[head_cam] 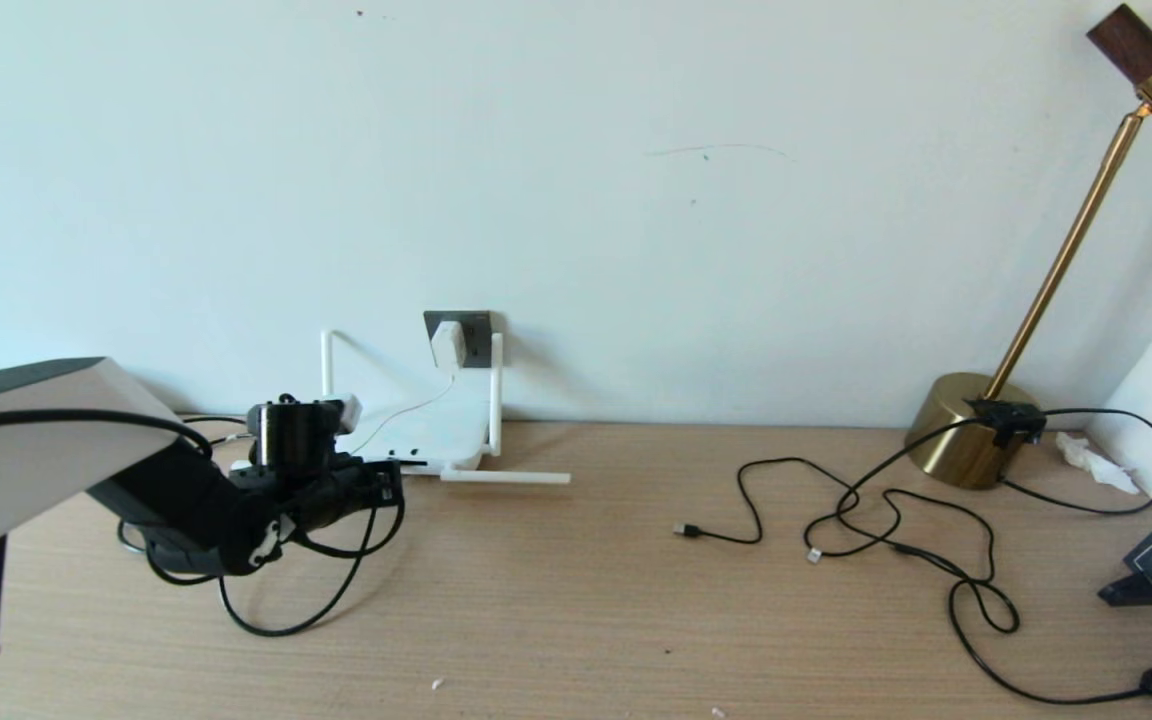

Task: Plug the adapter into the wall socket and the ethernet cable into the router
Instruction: Plug cable into router interface

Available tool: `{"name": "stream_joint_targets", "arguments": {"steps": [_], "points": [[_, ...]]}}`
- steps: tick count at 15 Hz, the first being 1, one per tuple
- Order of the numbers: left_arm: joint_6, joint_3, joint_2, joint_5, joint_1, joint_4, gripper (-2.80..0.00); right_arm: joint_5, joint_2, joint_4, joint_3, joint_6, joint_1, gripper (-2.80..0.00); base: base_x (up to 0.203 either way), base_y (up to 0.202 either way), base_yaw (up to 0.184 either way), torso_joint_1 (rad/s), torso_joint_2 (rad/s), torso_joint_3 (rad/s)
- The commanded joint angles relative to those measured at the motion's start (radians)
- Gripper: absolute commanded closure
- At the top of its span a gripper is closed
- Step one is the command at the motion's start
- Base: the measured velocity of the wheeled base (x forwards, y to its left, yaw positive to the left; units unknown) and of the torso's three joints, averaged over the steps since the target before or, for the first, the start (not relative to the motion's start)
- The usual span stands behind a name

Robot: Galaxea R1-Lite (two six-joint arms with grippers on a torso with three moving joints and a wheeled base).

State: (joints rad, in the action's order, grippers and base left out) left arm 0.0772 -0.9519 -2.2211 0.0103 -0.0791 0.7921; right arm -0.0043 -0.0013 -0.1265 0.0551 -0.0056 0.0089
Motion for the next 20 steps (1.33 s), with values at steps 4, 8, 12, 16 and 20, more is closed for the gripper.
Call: {"name": "stream_joint_targets", "arguments": {"steps": [4, 8, 12, 16, 20], "points": [[0.001, 0.002, 0.001, -0.001, 0.001, 0.002, 0.0, 0.0, 0.001, -0.001, 0.0, -0.001, 0.0, -2.8, 0.0, 0.0, 0.0, 0.0, 0.0, 0.0], [0.001, 0.005, 0.0, -0.001, 0.001, 0.002, 0.0, 0.0, 0.001, -0.001, -0.001, -0.001, 0.0, -2.8, 0.0, 0.0, 0.0, 0.0, 0.0, 0.0], [0.001, 0.01, 0.001, 0.0, -0.001, 0.002, 0.0, 0.0, 0.001, -0.001, 0.0, -0.002, 0.0, -2.8, 0.0, 0.0, 0.0, 0.0, 0.0, 0.0], [0.001, 0.01, -0.002, 0.0, -0.001, 0.002, 0.0, 0.0, 0.001, -0.001, -0.001, -0.001, 0.0, -2.8, 0.0, 0.0, 0.0, 0.0, 0.0, 0.0], [0.001, 0.016, 0.003, -0.001, -0.001, 0.004, -2.8, 0.0, 0.001, -0.001, -0.001, -0.001, 0.0, -2.8, 0.0, 0.0, 0.0, 0.0, 0.0, 0.0]]}}
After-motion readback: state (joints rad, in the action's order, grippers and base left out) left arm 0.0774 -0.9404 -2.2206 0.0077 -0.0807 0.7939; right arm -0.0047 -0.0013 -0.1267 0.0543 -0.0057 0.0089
